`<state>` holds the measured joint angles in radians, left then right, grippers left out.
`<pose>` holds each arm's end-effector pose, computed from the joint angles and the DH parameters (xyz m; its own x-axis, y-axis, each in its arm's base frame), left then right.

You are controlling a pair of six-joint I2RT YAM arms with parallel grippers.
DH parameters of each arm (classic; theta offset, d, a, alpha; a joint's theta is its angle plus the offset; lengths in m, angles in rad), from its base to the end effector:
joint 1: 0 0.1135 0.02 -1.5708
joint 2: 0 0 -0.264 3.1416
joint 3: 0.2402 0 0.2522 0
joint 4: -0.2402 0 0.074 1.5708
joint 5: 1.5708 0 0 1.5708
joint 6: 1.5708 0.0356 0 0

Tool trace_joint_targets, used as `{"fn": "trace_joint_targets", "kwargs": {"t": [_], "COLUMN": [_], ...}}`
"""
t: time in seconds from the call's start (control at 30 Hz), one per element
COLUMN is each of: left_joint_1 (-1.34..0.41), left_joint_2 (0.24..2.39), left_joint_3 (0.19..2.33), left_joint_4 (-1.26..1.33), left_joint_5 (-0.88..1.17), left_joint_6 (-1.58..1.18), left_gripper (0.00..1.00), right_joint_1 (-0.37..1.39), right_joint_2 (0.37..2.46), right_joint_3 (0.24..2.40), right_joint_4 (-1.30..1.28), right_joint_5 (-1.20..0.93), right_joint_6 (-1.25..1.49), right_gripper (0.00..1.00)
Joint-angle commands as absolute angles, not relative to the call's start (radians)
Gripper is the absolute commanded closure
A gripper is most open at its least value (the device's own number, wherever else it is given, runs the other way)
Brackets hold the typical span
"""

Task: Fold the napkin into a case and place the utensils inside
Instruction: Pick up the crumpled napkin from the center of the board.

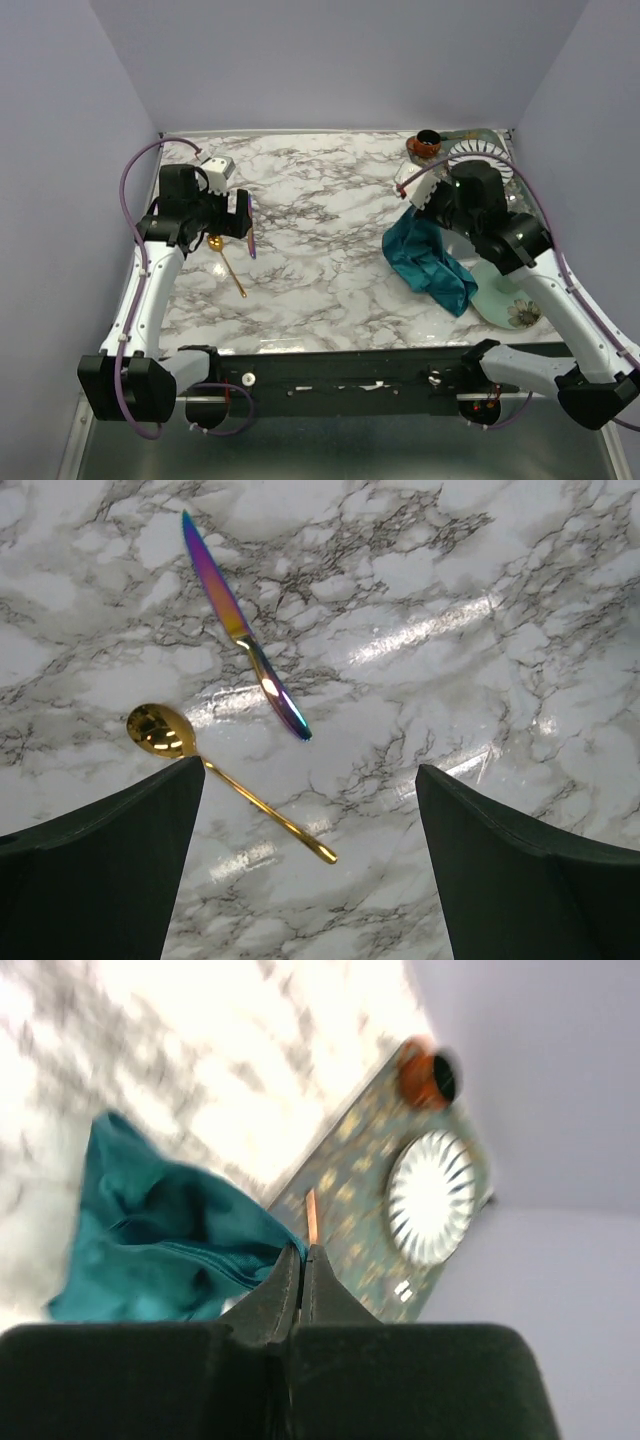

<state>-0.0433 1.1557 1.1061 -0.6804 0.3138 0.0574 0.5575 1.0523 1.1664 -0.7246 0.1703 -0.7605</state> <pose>0.2408 -0.0214 0.3309 -0.6496 0.0828 -0.7558 0.3088 0.9371 -0.1628 0.1857 0.1087 0.3678 -0.0743 -0.8468 -0.5267 -0.6277 0.4501 -0.6352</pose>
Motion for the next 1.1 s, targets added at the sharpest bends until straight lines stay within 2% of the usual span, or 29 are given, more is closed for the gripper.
{"fn": "trace_joint_targets", "kwargs": {"t": [0.0,0.2,0.3,0.4,0.53,0.7,0.83,1.07], "left_joint_1": [-0.049,-0.049,-0.049,-0.051,-0.055,-0.199,-0.355,-0.557], "left_joint_2": [1.088,0.993,0.963,0.974,1.024,1.095,1.208,1.564], "left_joint_3": [1.048,0.954,0.919,0.904,0.903,0.905,0.916,1.21], "left_joint_4": [-0.574,-0.479,-0.462,-0.486,-0.535,-0.56,-0.493,-0.394], "left_joint_5": [0.443,0.618,0.719,0.771,0.828,0.738,0.674,0.577], "left_joint_6": [0.051,0.063,0.103,0.175,0.288,0.442,0.511,0.519], "left_gripper": [0.01,0.01,0.01,0.02,0.04,0.06,0.08,0.13], "right_joint_1": [0.563,0.565,0.565,0.565,0.566,0.565,0.565,0.565], "right_joint_2": [1.15,1.298,1.267,1.183,1.02,0.769,0.617,0.488], "right_joint_3": [1.497,1.935,1.957,1.886,1.645,1.272,1.197,1.184], "right_joint_4": [-0.718,-0.822,-0.807,-0.844,-0.888,-0.9,-0.949,-1.063], "right_joint_5": [0.008,-0.133,-0.189,-0.222,-0.168,-0.029,0.102,0.135], "right_joint_6": [-0.732,-0.606,-0.571,-0.572,-0.609,-0.657,-0.658,-0.687], "right_gripper": [0.99,0.99,0.99,0.99,0.99,0.99,0.99,0.99]}}
